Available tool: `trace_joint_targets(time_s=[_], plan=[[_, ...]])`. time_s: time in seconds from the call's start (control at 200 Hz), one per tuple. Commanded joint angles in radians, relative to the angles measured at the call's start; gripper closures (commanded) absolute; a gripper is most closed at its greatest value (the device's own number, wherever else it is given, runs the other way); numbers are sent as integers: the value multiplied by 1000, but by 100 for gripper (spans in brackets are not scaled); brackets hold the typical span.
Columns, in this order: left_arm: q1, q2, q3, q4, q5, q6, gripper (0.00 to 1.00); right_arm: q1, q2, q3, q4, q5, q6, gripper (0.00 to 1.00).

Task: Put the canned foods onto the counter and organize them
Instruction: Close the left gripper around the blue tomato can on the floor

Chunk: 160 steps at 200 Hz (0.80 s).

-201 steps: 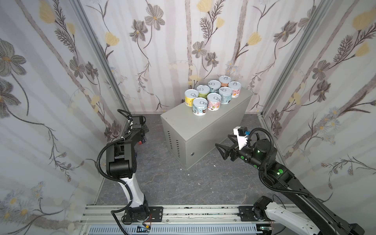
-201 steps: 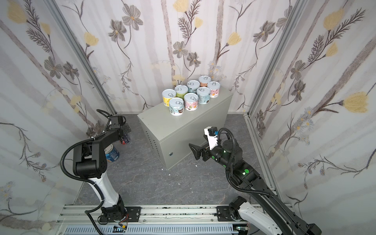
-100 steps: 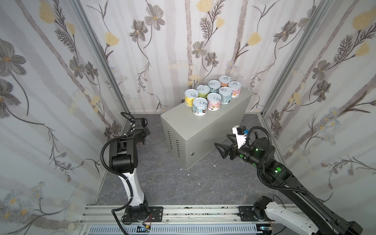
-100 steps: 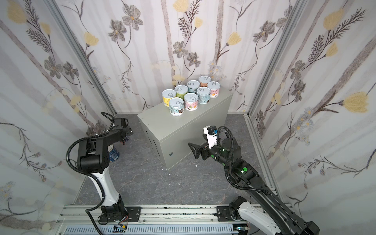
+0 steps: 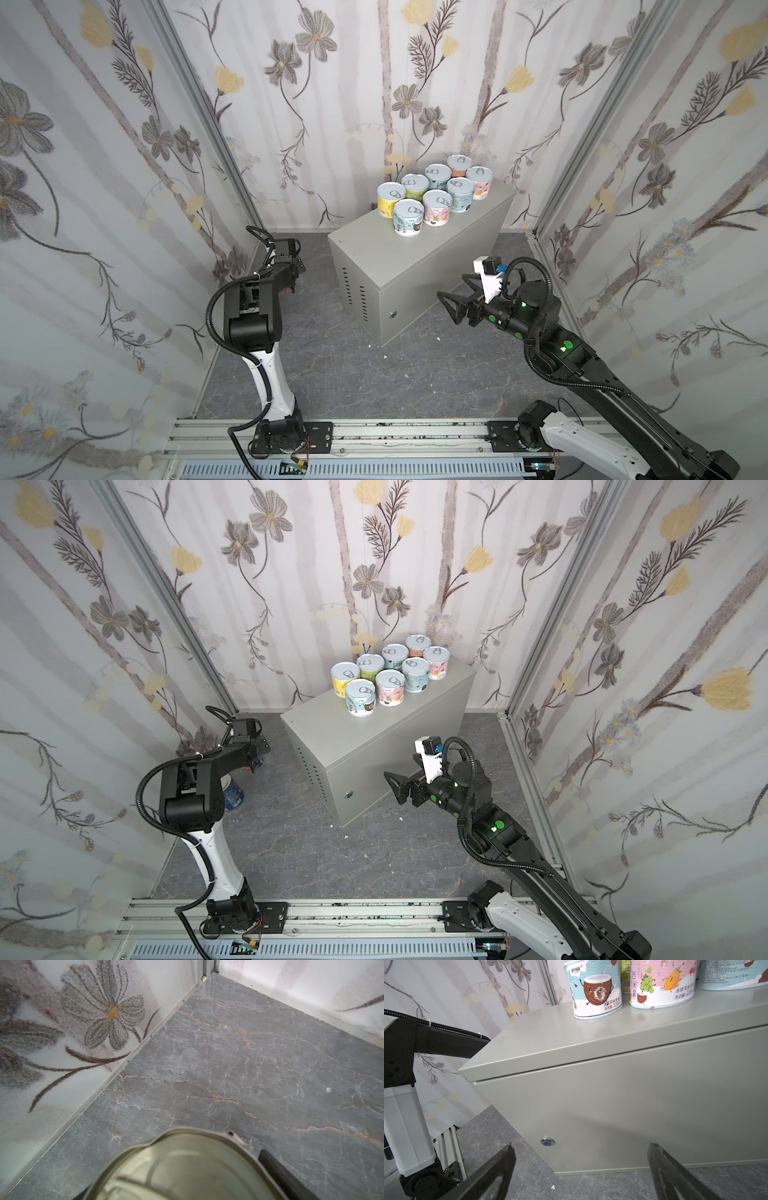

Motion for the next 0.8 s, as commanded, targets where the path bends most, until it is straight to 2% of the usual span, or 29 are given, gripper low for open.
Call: trace_joint_targets(time_s=[0.0, 0.28, 0.575, 0.794], plan=[[2, 8, 9, 16, -11, 0, 11, 0, 1, 1, 42, -8, 2, 0], [0, 8, 9, 18, -11, 8, 20, -3, -3, -2, 44, -10, 2, 0], [1, -15, -8, 21, -3, 28, 40, -7, -10, -7, 52, -15, 5, 0], [-1, -45, -15, 22, 16, 26, 47, -7, -28, -13, 53, -17, 8, 0]])
